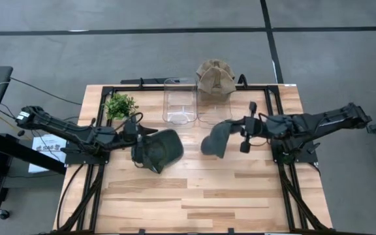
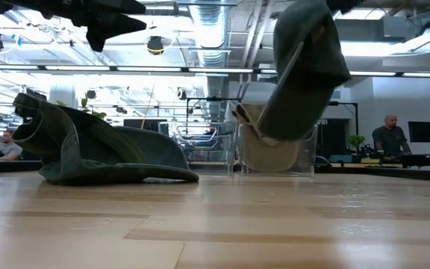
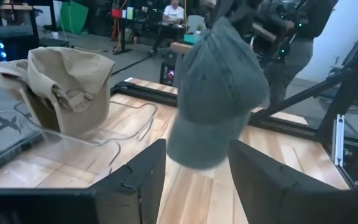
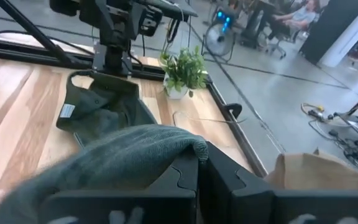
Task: Pick & Place hat
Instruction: Put the right black cap into the left transparent bin
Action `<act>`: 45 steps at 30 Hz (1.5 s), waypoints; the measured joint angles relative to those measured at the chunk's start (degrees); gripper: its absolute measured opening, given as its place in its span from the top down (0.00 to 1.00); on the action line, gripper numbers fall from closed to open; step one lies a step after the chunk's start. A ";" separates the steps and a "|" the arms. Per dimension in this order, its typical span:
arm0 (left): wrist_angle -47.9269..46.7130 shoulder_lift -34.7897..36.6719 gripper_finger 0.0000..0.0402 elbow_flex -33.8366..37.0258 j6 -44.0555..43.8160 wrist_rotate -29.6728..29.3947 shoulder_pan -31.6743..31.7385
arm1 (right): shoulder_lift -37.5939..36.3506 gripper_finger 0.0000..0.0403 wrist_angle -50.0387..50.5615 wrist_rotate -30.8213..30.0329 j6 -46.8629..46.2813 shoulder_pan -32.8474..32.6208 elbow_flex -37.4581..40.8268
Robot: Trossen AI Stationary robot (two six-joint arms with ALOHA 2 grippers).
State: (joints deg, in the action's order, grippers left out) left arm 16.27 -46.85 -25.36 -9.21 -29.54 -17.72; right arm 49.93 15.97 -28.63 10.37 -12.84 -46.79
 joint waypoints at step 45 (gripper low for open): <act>6.09 -3.21 0.57 -0.04 0.37 3.02 0.13 | 0.72 1.00 -20.28 -5.17 4.76 -11.78 11.50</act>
State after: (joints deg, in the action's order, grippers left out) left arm 22.37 -50.06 -25.41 -8.84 -26.52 -17.58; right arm 50.65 -4.32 -33.80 15.14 -24.62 -35.29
